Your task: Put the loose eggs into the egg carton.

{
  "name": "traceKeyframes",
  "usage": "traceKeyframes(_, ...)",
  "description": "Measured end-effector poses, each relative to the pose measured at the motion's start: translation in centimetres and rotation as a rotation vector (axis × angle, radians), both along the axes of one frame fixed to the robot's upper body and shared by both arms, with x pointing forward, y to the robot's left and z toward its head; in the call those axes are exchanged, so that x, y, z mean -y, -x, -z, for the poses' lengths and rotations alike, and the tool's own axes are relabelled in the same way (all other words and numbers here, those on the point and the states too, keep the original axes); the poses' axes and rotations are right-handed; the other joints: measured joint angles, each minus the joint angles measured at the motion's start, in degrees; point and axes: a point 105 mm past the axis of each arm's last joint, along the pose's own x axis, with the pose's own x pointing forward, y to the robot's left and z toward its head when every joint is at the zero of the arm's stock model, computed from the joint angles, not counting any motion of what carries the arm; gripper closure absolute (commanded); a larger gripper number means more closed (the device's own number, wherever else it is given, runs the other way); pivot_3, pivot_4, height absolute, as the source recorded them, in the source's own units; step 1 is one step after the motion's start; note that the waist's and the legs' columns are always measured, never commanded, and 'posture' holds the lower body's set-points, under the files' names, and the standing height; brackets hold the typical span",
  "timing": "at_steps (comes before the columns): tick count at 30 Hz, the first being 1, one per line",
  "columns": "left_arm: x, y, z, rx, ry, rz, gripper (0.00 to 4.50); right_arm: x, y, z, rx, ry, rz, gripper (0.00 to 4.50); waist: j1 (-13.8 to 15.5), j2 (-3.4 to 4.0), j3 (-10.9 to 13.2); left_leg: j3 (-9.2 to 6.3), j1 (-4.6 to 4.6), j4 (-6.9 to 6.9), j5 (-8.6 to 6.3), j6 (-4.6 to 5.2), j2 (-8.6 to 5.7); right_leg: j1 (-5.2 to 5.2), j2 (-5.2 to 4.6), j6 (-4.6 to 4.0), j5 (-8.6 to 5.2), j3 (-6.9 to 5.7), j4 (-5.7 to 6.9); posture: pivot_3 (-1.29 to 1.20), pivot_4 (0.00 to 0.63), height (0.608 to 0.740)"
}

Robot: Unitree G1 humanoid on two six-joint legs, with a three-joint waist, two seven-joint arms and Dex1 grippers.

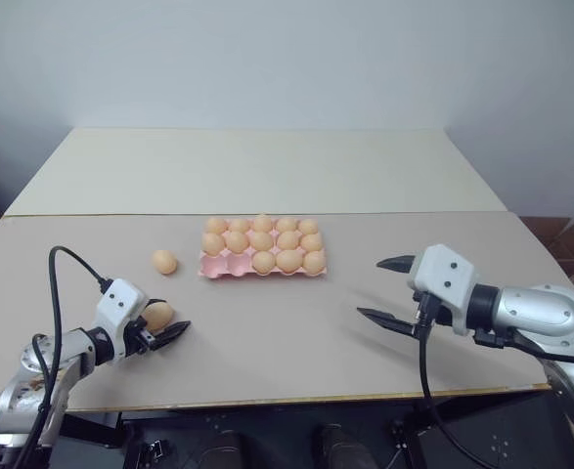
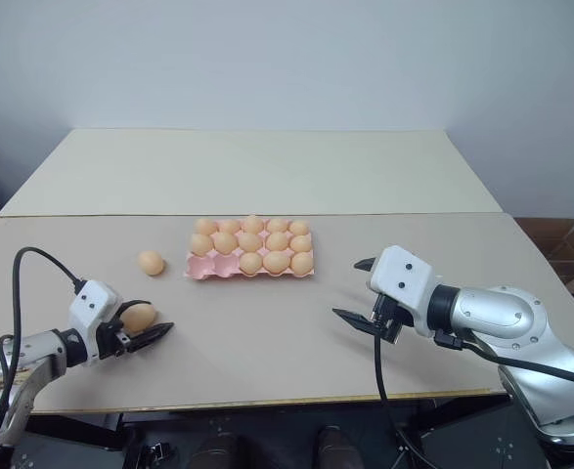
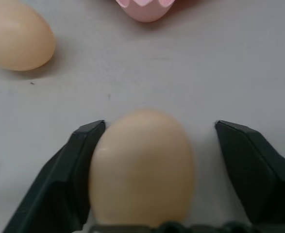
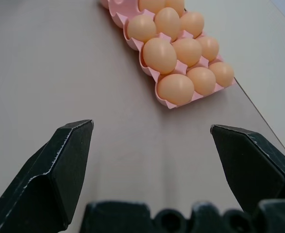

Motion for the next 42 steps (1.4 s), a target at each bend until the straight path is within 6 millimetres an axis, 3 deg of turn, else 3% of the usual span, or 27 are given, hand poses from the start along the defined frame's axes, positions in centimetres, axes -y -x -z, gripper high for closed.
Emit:
traceKeyframes(3,0.0,0.2,0.0,-0.005,-0.006,0.003,2.63,0.0,0.0,0.0,0.002,0.0,0.005,0.0,-0.1,0.0,0.0,0.0,0.03,0.0,0.0,0.0,0.02,0.0,0.01,0.0,0.0,0.0,0.01,0.0,0.15,0.74)
traceKeyframes(12,0.5,-0.4,-0.8,0.019,0.013,0.01,2.63,-0.2,-0.2,0.5,-0.001,0.014,0.01,0.0,0.1,0.0,0.0,0.0,-0.03,0.0,0.0,0.0,0.0,0.0,-0.01,0.0,0.0,-0.02,-0.01,0.0,0.15,0.74)
traceKeyframes(21,7.0,-4.7,-7.5,0.236,0.227,0.199,2.63,-0.4,-0.8,0.6,0.029,0.007,0.041,0.0,1.3,-0.02,0.0,-0.06,-0.13,0.07,0.01,0.02,-0.09,0.05,0.02,0.35,0.22,0.0,-0.03,0.0,0.15,0.74)
traceKeyframes(28,10.7,-8.7,-5.6,0.21,0.275,0.268,2.63,-0.5,-0.7,0.6,0.055,-0.009,0.07,0.0,1.1,-0.04,0.0,-0.17,-0.24,0.1,0.02,0.04,-0.11,0.04,0.07,0.43,0.28,-0.02,-0.07,0.0,0.15,0.74)
traceKeyframes(36,11.7,-10.0,-5.4,0.238,0.289,0.308,2.63,0.0,0.0,0.9,0.062,-0.009,0.122,0.0,1.2,-0.04,0.0,-0.22,-0.26,0.19,0.02,0.04,-0.12,0.06,0.05,0.48,0.3,-0.05,-0.05,0.0,0.15,0.74)
traceKeyframes(42,11.9,-10.1,-5.4,0.257,0.274,0.343,0.76,0.0,0.2,1.2,0.059,-0.016,0.137,0.0,1.2,-0.04,0.0,-0.26,-0.28,0.2,0.03,0.05,-0.12,0.06,0.06,0.48,0.3,-0.05,-0.05,0.0,0.15,0.74)
